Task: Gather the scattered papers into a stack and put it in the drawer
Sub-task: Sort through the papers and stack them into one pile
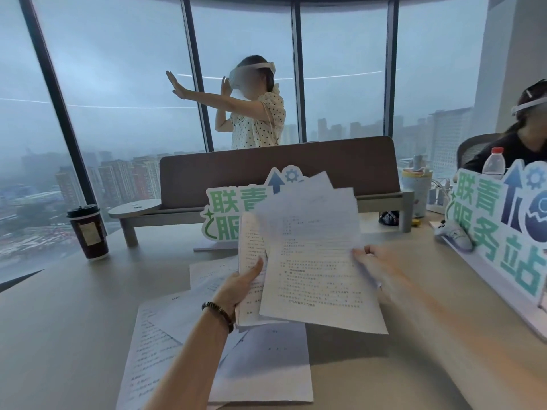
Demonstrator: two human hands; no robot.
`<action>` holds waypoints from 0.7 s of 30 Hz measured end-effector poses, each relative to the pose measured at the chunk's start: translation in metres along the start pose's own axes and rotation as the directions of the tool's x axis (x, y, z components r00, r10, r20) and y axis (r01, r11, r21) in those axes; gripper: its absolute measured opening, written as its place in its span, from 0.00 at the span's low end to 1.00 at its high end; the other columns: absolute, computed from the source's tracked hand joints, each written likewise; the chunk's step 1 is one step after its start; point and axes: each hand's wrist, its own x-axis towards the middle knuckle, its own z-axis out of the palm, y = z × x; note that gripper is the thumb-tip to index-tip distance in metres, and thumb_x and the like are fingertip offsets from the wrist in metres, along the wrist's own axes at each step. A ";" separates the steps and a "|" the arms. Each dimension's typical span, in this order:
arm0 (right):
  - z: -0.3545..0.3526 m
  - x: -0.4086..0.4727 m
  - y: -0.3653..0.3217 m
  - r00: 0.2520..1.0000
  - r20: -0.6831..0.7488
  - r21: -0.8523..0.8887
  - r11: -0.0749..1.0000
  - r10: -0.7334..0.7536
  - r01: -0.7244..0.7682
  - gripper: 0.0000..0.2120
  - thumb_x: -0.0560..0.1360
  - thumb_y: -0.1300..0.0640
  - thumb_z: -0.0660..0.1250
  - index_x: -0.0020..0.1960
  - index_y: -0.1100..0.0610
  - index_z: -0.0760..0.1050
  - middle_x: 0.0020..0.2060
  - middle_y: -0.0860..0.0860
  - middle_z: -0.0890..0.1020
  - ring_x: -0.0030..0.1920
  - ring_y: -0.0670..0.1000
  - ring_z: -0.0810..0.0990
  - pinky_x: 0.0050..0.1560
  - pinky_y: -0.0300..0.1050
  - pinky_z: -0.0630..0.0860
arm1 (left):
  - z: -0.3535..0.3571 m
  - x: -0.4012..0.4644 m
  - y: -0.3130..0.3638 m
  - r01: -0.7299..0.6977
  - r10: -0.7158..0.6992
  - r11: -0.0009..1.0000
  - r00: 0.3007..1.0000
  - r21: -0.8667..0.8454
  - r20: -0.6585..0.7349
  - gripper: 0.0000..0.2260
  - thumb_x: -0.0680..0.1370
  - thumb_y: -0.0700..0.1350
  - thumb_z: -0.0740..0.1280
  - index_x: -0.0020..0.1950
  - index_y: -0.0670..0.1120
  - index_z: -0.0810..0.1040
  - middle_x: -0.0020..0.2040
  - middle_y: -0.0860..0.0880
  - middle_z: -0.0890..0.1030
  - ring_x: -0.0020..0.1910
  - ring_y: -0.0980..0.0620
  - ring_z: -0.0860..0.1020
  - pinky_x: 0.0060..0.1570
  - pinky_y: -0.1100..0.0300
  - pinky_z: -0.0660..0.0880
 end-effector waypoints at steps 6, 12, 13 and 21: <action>0.016 0.000 0.009 0.994 0.011 0.049 0.993 0.107 -0.107 0.12 0.79 0.53 0.64 0.39 0.56 0.72 0.38 0.59 0.78 0.38 0.56 0.79 0.40 0.47 0.73 | 0.001 -0.002 -0.006 0.020 -0.021 0.998 1.000 0.056 0.016 0.12 0.73 0.42 0.74 0.55 0.39 0.82 0.54 0.40 0.85 0.52 0.40 0.84 0.56 0.40 0.78; 0.012 -0.003 0.010 0.990 0.033 0.007 0.991 0.136 -0.136 0.09 0.78 0.64 0.64 0.41 0.58 0.78 0.44 0.56 0.83 0.45 0.55 0.81 0.51 0.52 0.76 | 0.003 -0.003 -0.007 0.009 -0.011 0.999 0.999 -0.043 -0.048 0.06 0.77 0.37 0.69 0.53 0.40 0.82 0.46 0.43 0.86 0.40 0.45 0.86 0.35 0.54 0.82; 0.012 -0.003 0.012 0.992 0.046 -0.008 0.993 0.119 -0.119 0.07 0.77 0.63 0.66 0.43 0.57 0.81 0.46 0.55 0.85 0.48 0.55 0.81 0.53 0.53 0.77 | 0.003 -0.003 -0.006 0.002 -0.006 0.998 0.998 -0.066 -0.061 0.07 0.77 0.37 0.68 0.54 0.40 0.81 0.46 0.44 0.86 0.40 0.45 0.86 0.34 0.54 0.82; 0.012 -0.009 0.010 0.999 0.025 -0.080 0.996 0.037 -0.035 0.06 0.72 0.64 0.75 0.43 0.54 0.82 0.45 0.51 0.85 0.50 0.52 0.82 0.54 0.51 0.80 | 0.001 0.000 -0.006 0.000 -0.018 0.992 0.990 -0.129 -0.137 0.11 0.76 0.40 0.71 0.58 0.39 0.81 0.52 0.41 0.85 0.48 0.40 0.85 0.45 0.45 0.82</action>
